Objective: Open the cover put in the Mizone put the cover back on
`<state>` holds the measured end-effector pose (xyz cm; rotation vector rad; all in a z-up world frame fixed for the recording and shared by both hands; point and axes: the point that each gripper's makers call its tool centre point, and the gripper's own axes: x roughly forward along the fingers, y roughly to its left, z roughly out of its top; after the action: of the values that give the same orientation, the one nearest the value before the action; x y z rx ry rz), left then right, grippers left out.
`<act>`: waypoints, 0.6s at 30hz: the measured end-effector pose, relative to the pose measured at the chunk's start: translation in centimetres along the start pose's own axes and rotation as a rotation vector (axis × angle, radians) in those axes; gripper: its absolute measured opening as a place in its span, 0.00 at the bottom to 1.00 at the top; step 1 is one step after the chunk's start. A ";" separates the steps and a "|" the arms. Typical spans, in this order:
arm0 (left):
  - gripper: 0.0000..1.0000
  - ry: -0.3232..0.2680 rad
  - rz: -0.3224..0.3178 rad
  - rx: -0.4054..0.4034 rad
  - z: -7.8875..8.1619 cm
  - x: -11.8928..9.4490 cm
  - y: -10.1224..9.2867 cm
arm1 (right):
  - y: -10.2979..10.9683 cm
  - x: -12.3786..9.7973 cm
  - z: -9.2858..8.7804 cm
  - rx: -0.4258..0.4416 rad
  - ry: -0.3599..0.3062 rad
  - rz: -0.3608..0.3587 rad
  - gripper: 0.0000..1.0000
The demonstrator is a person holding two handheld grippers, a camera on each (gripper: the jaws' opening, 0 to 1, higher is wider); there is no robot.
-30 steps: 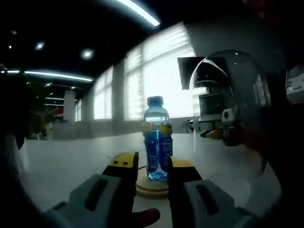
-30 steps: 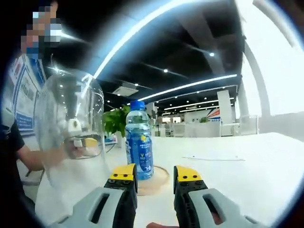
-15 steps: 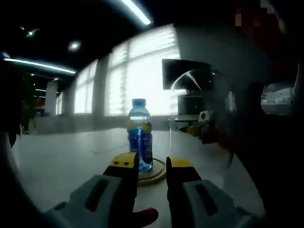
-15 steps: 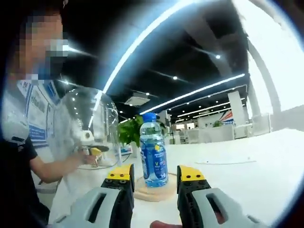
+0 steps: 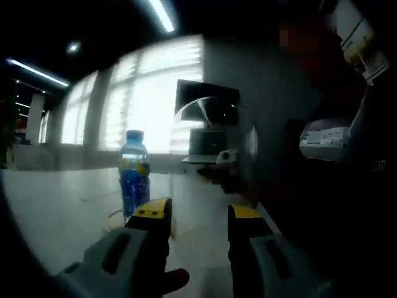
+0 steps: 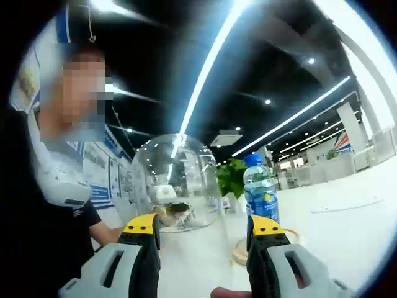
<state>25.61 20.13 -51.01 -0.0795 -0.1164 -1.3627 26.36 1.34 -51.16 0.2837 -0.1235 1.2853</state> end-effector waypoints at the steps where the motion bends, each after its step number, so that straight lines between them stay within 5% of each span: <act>1: 0.34 0.000 -0.017 0.023 0.1 0.3 -0.5 | 0.5 0.5 -0.4 0.004 0.014 0.021 0.53; 5: 0.45 0.037 -0.051 -0.004 -0.7 2.0 -1.6 | 1.5 1.9 -1.8 -0.001 0.056 0.048 0.61; 8: 0.56 0.073 0.001 -0.028 -1.7 2.8 -0.5 | 2.1 2.5 -2.7 -0.019 0.094 0.068 0.64; 18: 0.61 0.060 -0.015 -0.048 -1.8 4.4 -1.2 | 2.6 3.4 -3.9 -0.056 0.139 0.080 0.70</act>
<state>25.37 15.35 -52.25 -0.0783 -0.0338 -1.3821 24.60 6.24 -53.66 0.1417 -0.0534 1.3748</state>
